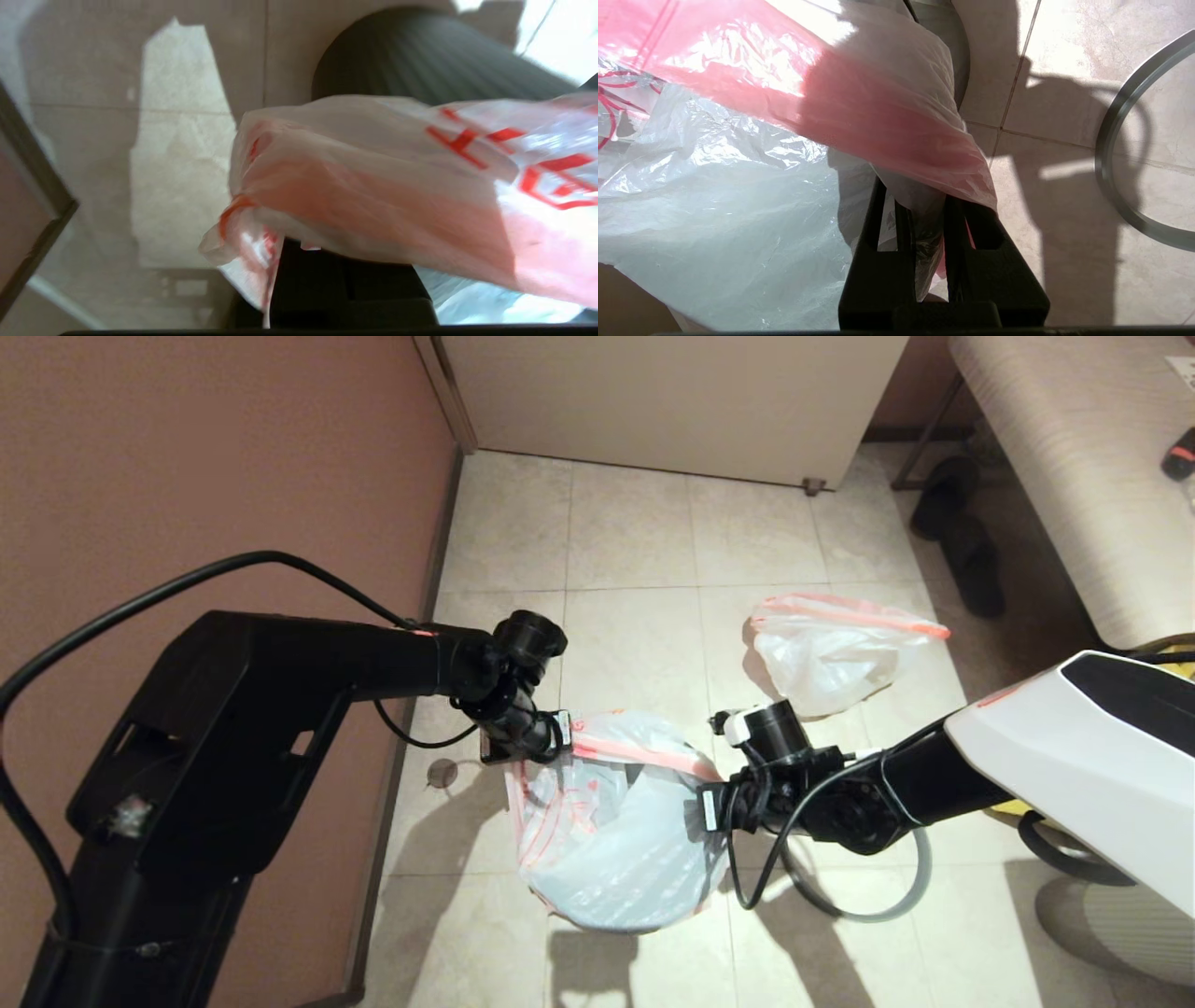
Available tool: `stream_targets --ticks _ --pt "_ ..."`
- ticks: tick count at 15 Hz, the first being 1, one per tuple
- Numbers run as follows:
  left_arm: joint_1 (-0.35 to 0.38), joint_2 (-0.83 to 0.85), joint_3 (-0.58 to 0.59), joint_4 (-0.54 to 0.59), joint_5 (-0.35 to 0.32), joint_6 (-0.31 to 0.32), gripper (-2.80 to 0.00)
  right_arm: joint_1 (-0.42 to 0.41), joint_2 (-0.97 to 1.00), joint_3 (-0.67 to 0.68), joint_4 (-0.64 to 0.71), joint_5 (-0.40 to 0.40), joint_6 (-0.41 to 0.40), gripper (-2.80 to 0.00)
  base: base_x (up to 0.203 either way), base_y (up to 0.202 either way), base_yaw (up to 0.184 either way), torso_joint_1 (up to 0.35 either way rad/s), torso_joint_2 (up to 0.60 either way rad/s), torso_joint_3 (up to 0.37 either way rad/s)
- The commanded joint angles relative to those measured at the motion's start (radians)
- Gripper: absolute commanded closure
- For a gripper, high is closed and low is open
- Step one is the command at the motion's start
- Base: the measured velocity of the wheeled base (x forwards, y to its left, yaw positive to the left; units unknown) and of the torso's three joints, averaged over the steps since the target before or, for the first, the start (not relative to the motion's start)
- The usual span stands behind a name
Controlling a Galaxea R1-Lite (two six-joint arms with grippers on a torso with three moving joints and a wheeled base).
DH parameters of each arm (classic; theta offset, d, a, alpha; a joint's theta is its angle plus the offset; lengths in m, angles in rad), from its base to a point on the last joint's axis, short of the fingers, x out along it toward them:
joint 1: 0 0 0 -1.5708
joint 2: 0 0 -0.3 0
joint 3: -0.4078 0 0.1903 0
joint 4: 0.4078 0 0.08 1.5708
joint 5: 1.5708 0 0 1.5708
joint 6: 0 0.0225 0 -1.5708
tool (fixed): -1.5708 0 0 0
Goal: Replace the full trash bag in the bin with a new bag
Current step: Put the new garbage bag on the trash can
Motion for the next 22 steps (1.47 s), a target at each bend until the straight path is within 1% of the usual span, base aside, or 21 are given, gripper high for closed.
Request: stream_targets --ticks 1,3,5,8,10,11,13,15,18,20,21,22 --pt "0.003 0.001 0.012 -0.052 0.016 -0.019 0.00 0.012 -0.010 0.009 -0.006 0.000 0.002 0.00 0.000 0.000 0.000 0.000 0.00 0.000" --pt "0.003 0.008 0.021 -0.096 0.061 -0.023 0.00 0.029 -0.020 0.018 -0.006 0.000 0.002 0.00 0.000 0.000 0.000 0.000 0.00 0.000" --pt "0.003 0.009 0.049 -0.188 0.081 -0.050 0.00 0.034 -0.024 0.023 -0.006 0.001 0.002 0.00 0.000 0.000 0.000 0.000 0.00 0.000" --pt "0.001 -0.016 0.144 -0.386 0.082 -0.065 0.00 0.047 -0.024 0.031 -0.008 0.001 0.002 0.00 0.000 0.000 0.000 0.000 0.00 0.000" --pt "0.000 -0.035 0.167 -0.432 0.075 -0.077 0.00 0.058 -0.026 0.033 -0.007 0.001 0.003 0.00 0.000 0.000 0.000 0.000 0.00 0.000" --pt "0.000 -0.047 0.169 -0.438 0.061 -0.103 0.00 0.061 -0.026 0.038 -0.008 0.001 0.003 0.00 0.000 0.000 0.000 0.000 0.00 0.000" --pt "-0.001 -0.071 0.173 -0.433 -0.012 -0.129 0.00 0.067 -0.030 0.041 -0.008 0.006 0.007 0.00 0.000 0.000 0.000 0.000 0.00 0.000" --pt "-0.002 -0.095 0.192 -0.431 -0.068 -0.153 0.00 0.071 -0.032 0.041 -0.008 0.014 0.030 0.00 0.000 0.000 0.000 0.000 0.00 0.000" --pt "-0.038 -0.124 0.256 -0.436 -0.156 -0.156 0.00 0.077 -0.027 0.041 -0.008 0.021 0.030 0.00 0.000 0.000 0.000 0.000 0.00 0.000" --pt "-0.039 -0.134 0.264 -0.439 -0.188 -0.155 0.00 0.083 -0.027 0.049 -0.008 0.022 0.030 0.00 0.000 0.000 0.000 0.000 0.00 0.000" --pt "-0.034 -0.141 0.266 -0.439 -0.218 -0.155 0.00 0.091 -0.029 0.052 -0.008 0.023 0.030 0.00 0.000 0.000 0.000 0.000 0.00 0.000" --pt "-0.032 -0.143 0.266 -0.440 -0.227 -0.157 0.00 0.099 -0.031 0.060 -0.008 0.024 0.030 0.00 0.000 0.000 0.000 0.000 0.00 0.000"
